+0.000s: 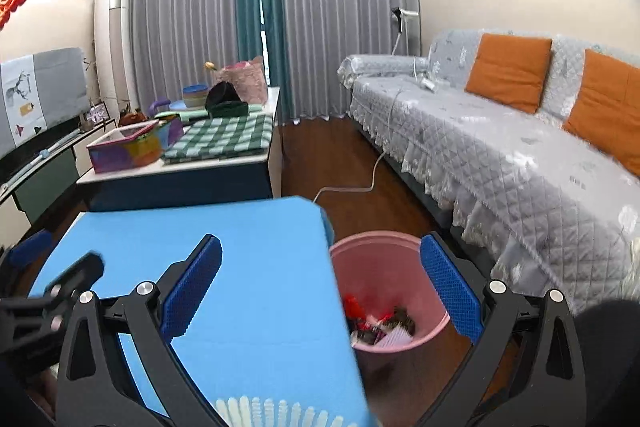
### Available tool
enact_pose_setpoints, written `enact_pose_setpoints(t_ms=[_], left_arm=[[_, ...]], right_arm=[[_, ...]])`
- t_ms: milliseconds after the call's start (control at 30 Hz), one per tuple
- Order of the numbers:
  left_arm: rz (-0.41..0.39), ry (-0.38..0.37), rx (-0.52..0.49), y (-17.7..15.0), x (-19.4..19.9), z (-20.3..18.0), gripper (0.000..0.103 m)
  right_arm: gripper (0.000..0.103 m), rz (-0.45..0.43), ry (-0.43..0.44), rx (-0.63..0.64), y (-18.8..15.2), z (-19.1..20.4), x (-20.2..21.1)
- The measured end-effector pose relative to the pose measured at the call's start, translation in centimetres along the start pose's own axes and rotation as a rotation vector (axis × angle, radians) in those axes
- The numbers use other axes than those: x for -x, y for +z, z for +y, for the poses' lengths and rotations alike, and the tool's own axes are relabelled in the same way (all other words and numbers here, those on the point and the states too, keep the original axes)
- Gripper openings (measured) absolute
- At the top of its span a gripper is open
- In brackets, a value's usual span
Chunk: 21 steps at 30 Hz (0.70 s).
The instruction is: Collect trash
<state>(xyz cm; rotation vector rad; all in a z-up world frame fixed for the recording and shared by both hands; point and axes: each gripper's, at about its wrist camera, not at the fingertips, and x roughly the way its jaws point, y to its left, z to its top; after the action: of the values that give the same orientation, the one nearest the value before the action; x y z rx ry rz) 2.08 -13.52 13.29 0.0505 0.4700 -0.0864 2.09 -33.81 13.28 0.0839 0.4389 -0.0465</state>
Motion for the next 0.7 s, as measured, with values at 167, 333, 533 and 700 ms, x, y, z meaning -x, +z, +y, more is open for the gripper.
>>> enact_pose_setpoints(t_ms=[167, 333, 533, 700], left_arm=[[0.070, -0.019, -0.008, -3.1, 0.7, 0.8, 0.095], [0.080, 0.012, 0.018, -4.5, -0.3, 1.7, 0.095], [0.146, 0.062, 0.096, -5.9, -2.5, 3.6, 0.095], [0.147, 0.085, 0.146, -5.8, -2.9, 4.8, 0.095]], right_arm=[[0.098, 0.033, -0.003, 0.051, -1.8, 1.4, -0.2], [0.098, 0.040, -0.021, 0.108, -3.3, 2.8, -1.0], [0.098, 0.121, -0.021, 0.131, -4.7, 4.0, -3.6], [0.098, 0.128, -0.025, 0.129, -4.6, 4.4, -4.4]])
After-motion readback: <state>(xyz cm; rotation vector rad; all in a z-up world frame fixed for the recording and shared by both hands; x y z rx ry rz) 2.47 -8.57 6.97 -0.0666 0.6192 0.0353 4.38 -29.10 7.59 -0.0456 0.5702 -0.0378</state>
